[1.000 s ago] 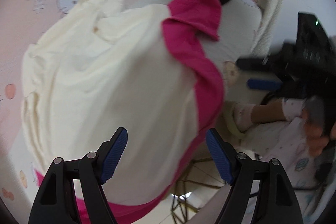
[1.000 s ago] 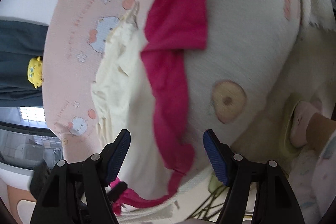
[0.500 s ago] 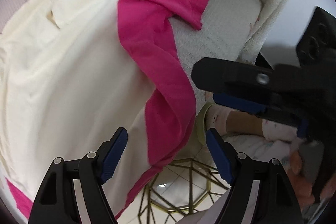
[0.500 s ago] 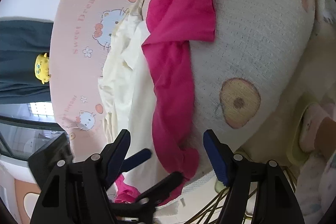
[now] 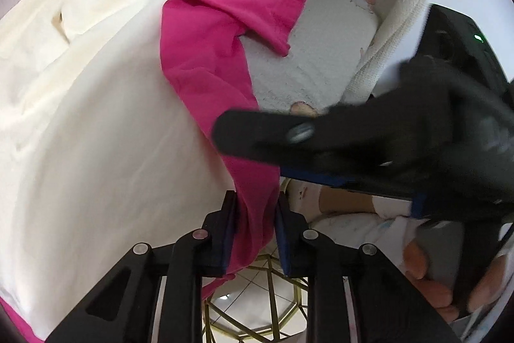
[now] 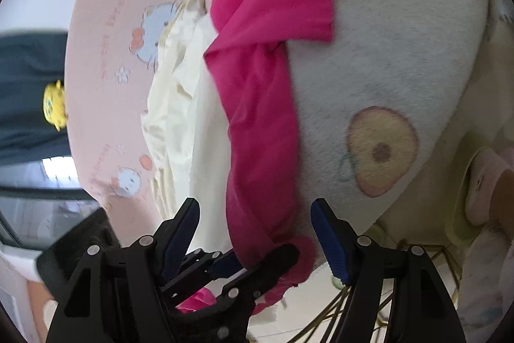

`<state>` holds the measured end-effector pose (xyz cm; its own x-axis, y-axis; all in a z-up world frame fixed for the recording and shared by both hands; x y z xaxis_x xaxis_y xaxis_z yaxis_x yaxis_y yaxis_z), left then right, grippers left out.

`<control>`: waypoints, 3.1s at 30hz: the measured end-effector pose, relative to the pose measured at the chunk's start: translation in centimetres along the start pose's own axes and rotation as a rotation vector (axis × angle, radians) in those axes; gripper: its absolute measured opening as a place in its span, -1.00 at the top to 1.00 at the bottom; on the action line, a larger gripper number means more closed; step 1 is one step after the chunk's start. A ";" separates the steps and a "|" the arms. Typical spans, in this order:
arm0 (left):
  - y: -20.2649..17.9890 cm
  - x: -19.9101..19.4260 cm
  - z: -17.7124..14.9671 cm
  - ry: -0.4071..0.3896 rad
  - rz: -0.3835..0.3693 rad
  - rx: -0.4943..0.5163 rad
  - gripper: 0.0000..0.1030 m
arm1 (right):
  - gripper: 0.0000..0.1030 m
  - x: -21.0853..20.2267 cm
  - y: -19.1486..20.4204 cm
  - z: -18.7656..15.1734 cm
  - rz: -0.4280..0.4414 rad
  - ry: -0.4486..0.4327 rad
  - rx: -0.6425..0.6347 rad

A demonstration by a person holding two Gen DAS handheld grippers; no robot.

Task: Fold clothes
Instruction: 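Reach both open grippers to the pink hem of the cream garment, then grasp the pink hem with the left gripper while the right gripper grasps beside it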

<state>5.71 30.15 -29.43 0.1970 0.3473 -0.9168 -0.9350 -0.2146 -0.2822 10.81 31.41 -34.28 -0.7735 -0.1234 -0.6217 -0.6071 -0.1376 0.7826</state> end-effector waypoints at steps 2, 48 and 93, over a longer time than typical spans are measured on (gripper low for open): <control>-0.4 0.0 -0.2 0.003 -0.013 0.006 0.62 | -0.07 0.6 0.1 -0.3 -0.045 0.013 -0.027; 0.3 -1.6 6.5 -0.079 0.360 0.111 -0.47 | -0.40 -6.3 -2.6 10.5 -0.118 -0.060 -0.022; 0.2 2.5 10.5 -0.105 0.130 0.022 0.44 | -0.36 -0.5 -6.7 11.0 0.230 -0.067 0.479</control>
<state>2.91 40.60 -28.79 0.0428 0.4114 -0.9105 -0.9570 -0.2448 -0.1556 13.30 43.20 -38.86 -0.8968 -0.0327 -0.4413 -0.4236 0.3514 0.8349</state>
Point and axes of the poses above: each gripper's, at about its wrist camera, not at the fingertips, and x roughly the way its jaws point, y to its left, z to its top, the point moved 5 cm from there along x, roughly the way its jaws point, and after that the axes turned 1 degree about -y, right-handed, at the moved point
